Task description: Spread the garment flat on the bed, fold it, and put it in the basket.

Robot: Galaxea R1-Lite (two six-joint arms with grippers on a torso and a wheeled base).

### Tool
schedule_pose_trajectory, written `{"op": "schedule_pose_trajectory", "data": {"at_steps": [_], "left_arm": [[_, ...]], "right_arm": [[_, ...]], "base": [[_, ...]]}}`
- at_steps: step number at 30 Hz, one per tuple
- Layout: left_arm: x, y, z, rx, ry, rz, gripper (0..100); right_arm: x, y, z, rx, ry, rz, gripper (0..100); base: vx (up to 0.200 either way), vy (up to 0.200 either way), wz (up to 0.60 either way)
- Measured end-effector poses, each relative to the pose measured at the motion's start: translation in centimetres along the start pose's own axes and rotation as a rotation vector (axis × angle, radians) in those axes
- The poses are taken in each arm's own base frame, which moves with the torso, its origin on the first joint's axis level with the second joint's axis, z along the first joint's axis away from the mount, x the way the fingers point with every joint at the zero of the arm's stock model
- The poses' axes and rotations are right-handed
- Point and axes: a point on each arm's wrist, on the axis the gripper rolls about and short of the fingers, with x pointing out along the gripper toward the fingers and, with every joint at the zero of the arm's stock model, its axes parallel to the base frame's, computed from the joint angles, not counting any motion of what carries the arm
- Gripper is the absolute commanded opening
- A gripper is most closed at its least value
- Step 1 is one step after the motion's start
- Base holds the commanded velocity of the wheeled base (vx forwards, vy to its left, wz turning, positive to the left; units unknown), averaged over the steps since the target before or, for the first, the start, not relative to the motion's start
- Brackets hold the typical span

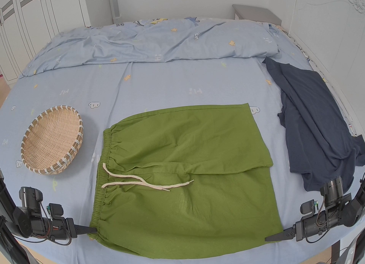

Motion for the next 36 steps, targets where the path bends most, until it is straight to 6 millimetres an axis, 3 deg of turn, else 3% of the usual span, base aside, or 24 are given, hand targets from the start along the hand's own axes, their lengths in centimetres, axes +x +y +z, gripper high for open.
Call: {"op": "schedule_pose_trajectory", "data": {"at_steps": [18,19,36], "left_arm": [[0.1,0.0,0.1,0.001,0.000,-0.002,0],[0.1,0.1,0.1,0.000,0.000,-0.002,0],[-0.4,0.6,0.6,-0.020,-0.037,0.017,0]], "right_arm": [[1.3,-0.4,0.3,-0.017,0.024,0.017,100],[1.3,-0.5,0.4,-0.017,0.025,0.018,0],[1.1,-0.8,-0.3,0.019,0.036,-0.001,0]], "base": [[0.000,0.000,0.00],[0.000,0.000,0.00],[0.000,0.000,0.00]]}}
